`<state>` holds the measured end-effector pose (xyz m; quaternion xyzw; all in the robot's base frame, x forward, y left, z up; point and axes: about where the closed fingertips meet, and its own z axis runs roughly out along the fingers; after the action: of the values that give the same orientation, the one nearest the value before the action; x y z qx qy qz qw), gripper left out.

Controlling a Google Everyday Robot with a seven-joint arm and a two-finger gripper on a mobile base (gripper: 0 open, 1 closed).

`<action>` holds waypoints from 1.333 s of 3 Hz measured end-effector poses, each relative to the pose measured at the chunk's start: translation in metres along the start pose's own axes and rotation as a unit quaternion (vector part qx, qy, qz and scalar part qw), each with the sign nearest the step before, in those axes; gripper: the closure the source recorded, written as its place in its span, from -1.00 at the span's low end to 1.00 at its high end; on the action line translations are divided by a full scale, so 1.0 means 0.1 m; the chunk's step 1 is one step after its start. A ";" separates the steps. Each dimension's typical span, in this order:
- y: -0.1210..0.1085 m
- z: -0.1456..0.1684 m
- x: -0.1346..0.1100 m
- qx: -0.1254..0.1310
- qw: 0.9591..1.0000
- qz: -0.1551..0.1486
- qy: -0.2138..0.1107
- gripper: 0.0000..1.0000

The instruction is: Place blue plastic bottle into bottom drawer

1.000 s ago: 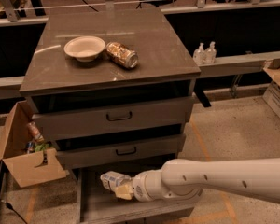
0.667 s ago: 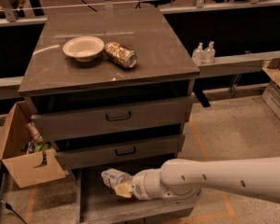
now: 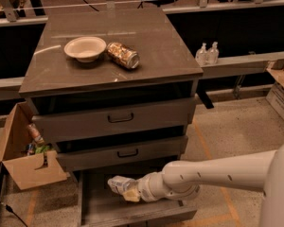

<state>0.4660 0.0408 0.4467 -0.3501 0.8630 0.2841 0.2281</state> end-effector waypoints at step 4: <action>-1.06 1.26 0.65 0.009 0.984 -0.161 0.070 0.26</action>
Offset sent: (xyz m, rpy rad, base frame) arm 0.0609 -0.0158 -0.1432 -0.0904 -0.1134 0.3540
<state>0.5260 0.0291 0.2801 -0.5014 0.8117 0.2105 0.2133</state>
